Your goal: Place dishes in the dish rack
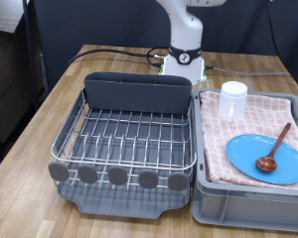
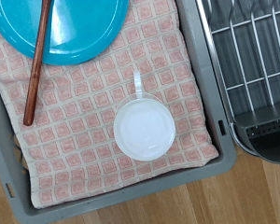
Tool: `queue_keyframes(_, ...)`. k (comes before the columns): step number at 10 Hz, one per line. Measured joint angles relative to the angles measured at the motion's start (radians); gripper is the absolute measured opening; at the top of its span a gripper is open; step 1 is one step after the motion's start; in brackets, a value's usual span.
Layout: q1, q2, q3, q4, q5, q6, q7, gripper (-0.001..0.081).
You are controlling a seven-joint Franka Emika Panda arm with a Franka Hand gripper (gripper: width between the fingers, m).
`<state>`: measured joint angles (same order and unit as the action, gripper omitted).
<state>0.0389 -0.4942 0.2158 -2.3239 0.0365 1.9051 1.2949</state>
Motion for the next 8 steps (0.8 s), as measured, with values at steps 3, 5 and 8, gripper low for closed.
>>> queue_keyframes(3, 0.0, 0.039, 0.034, 0.038, -0.001, -0.001, 0.06, 0.0803)
queue_keyframes(5, 0.002, 0.087, 0.05, 0.086, -0.002, 0.003, 0.045, 0.0803)
queue_keyframes(8, 0.002, 0.121, 0.057, 0.119, -0.008, -0.018, 0.042, 0.0803)
